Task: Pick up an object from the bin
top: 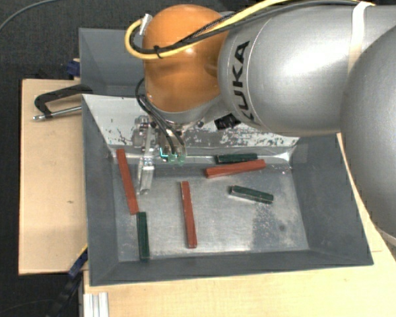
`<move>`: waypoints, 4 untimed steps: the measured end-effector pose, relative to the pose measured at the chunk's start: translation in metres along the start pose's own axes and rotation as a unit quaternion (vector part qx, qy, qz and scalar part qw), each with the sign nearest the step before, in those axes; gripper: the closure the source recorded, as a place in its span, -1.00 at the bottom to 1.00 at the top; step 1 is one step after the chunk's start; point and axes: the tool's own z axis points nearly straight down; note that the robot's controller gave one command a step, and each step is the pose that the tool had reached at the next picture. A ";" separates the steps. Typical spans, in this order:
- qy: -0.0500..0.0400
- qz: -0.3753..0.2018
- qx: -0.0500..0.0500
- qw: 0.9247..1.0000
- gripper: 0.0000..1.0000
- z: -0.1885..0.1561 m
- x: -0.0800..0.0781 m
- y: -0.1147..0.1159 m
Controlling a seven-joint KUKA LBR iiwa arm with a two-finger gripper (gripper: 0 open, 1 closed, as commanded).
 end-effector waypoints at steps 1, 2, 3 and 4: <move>-0.001 -0.259 0.001 0.966 -1.00 0.135 -0.010 -0.032; -0.007 -0.236 0.000 0.972 -1.00 0.134 -0.034 -0.065; -0.002 -0.343 0.001 0.939 -1.00 0.158 0.029 -0.076; -0.004 -0.347 0.006 0.938 -1.00 0.157 0.041 -0.004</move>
Offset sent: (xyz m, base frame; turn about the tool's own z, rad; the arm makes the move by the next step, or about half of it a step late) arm 0.0094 -0.0320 -0.1348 -0.5250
